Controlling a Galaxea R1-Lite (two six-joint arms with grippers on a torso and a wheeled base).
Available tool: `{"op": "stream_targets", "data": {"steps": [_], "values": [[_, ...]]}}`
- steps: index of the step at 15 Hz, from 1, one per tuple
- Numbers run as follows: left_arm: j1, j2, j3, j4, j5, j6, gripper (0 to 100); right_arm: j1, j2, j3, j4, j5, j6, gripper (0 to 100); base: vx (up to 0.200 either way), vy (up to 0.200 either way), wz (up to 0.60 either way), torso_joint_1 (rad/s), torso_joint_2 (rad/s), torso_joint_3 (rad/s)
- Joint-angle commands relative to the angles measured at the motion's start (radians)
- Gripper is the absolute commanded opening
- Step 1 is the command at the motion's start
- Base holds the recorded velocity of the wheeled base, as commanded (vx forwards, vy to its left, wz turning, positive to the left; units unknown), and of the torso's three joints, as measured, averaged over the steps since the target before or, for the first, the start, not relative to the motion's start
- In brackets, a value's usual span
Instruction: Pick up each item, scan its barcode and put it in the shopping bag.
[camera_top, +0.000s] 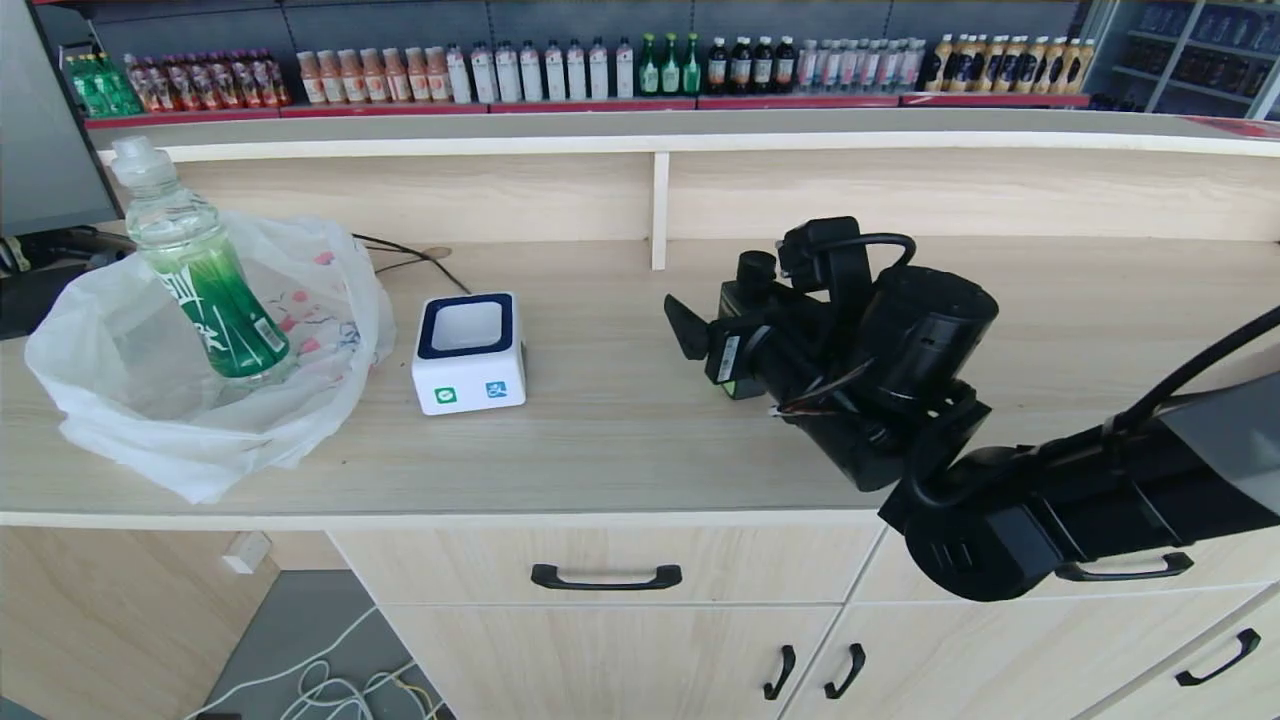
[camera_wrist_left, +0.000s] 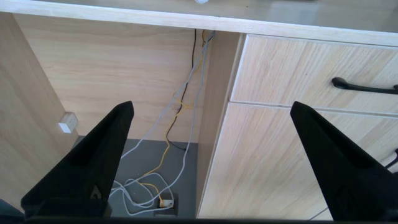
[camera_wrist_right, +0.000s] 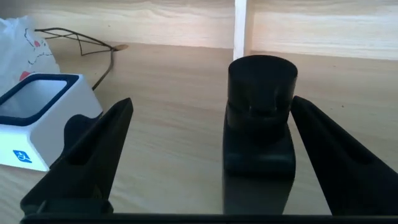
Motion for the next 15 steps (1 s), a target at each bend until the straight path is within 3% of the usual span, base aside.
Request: {"op": "stream_targets", "data": {"steps": [1, 15], "values": [[0.000, 0.000, 0.000, 0.000, 0.000, 0.000, 100, -0.012, 0.030, -0.003, 0.000, 0.000, 0.000, 100, 0.000, 0.000, 0.00, 0.000, 0.00, 0.000], [-0.001, 0.000, 0.000, 0.000, 0.000, 0.000, 100, -0.021, 0.134, -0.004, -0.099, -0.047, 0.048, 100, 0.000, 0.000, 0.00, 0.000, 0.00, 0.000]]}}
